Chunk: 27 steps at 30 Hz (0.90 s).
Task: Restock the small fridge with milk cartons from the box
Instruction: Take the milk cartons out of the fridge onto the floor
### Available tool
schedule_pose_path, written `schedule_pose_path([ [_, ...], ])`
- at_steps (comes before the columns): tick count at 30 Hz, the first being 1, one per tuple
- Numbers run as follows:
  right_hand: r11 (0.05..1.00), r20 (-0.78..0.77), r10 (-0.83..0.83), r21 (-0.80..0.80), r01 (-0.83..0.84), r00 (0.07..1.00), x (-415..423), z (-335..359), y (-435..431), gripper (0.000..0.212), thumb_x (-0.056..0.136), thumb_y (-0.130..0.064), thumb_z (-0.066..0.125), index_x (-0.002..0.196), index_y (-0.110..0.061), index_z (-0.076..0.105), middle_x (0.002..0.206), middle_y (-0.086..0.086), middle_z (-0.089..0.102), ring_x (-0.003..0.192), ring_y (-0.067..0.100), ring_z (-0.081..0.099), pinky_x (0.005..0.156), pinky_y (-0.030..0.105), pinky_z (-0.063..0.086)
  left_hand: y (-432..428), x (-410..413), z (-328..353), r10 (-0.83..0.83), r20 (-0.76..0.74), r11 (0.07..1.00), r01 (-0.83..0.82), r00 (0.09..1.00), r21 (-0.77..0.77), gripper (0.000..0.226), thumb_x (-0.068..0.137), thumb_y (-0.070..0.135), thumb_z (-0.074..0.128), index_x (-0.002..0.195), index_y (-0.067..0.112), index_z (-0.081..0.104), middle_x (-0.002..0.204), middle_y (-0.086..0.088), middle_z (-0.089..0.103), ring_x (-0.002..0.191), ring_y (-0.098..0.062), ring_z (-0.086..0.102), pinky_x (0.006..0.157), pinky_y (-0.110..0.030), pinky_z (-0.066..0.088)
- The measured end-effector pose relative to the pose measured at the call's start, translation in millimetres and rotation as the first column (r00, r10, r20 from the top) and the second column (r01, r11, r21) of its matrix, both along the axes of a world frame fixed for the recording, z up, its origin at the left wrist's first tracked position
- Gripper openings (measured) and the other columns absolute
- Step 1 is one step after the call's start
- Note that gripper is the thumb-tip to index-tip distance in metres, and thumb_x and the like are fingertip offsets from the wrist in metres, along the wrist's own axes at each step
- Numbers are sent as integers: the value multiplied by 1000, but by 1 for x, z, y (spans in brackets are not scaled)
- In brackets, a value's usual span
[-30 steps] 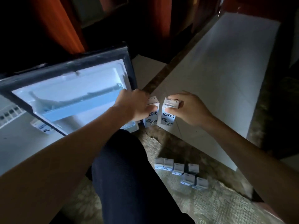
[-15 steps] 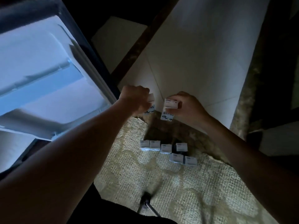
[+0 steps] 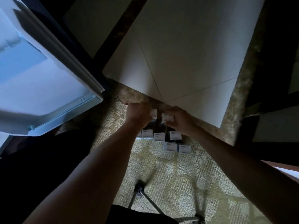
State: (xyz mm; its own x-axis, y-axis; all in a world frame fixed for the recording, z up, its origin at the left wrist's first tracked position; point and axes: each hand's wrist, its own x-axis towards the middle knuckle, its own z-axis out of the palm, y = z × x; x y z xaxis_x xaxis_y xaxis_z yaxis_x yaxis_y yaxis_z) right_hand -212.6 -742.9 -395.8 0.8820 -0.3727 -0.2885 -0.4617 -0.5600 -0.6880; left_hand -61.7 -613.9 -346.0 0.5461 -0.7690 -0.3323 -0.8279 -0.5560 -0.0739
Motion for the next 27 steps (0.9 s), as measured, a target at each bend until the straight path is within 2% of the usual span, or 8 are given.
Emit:
schedule_pose_path([
  [3, 999, 57, 23, 38, -25, 998, 1, -16, 2, 59, 73, -5, 85, 128, -18, 67, 134, 4, 63, 124, 17, 56, 103, 29, 45, 1, -4, -9, 61, -52, 998, -61, 997, -1, 36, 84, 46, 69, 111, 23, 68, 100, -2, 71, 91, -24, 69, 70, -30, 40],
  [6, 1000, 15, -7, 23, 7, 1000, 2, -36, 5, 57, 73, -4, 85, 126, -17, 68, 132, 5, 65, 125, 22, 58, 104, 40, 48, 9, -13, -22, 148, -129, 989, -148, 980, 9, 32, 86, 38, 66, 114, 22, 66, 103, -5, 70, 95, -27, 69, 71, -30, 35],
  [9, 996, -45, -72, 57, 75, 996, -9, -74, 4, 55, 73, -14, 84, 125, -16, 67, 129, 7, 65, 122, 26, 60, 100, 49, 50, 21, -21, -36, 185, -203, 983, -181, 962, 36, 33, 88, 41, 62, 116, 23, 64, 107, -6, 70, 97, -28, 68, 73, -31, 36],
  [11, 992, -71, -114, 53, 118, 991, -15, -86, 6, 53, 74, -18, 82, 125, -17, 67, 129, 7, 64, 120, 24, 60, 98, 45, 51, 27, -23, -41, 209, -288, 978, -201, 935, 55, 37, 89, 42, 60, 123, 26, 60, 113, -7, 69, 103, -29, 67, 76, -33, 41],
  [15, 984, -93, -160, 71, 166, 983, -15, -58, 18, 50, 80, -6, 79, 128, -9, 65, 129, 11, 64, 118, 23, 60, 91, 18, 41, 24, -23, -38, 249, -412, 968, -236, 877, 82, 41, 93, 35, 53, 133, 26, 53, 124, -8, 66, 112, -30, 62, 85, -35, 47],
  [20, 980, -50, -181, 72, 184, 982, -17, -37, 20, 47, 83, -3, 73, 129, -10, 64, 125, 9, 66, 114, 21, 62, 90, 23, 44, 24, -28, -22, 259, -437, 966, -223, 861, 132, 48, 91, 37, 56, 137, 23, 49, 127, -10, 62, 115, -31, 59, 92, -39, 46],
  [24, 968, -20, -242, 56, 243, 970, -16, -12, 24, 41, 88, -6, 68, 129, -13, 64, 126, 3, 65, 111, 16, 60, 87, 19, 41, 32, -27, -3, 267, -393, 964, -235, 880, 128, 46, 93, 35, 52, 137, 22, 49, 126, -11, 60, 114, -31, 56, 92, -41, 44],
  [27, 958, -9, -280, 60, 280, 960, -8, 12, 34, 37, 90, -6, 64, 126, -13, 64, 119, 5, 67, 103, 17, 63, 87, 27, 49, 38, -24, 20, 239, -345, 970, -209, 908, 122, 46, 95, 33, 50, 138, 17, 46, 130, -12, 56, 118, -31, 53, 97, -43, 41],
])
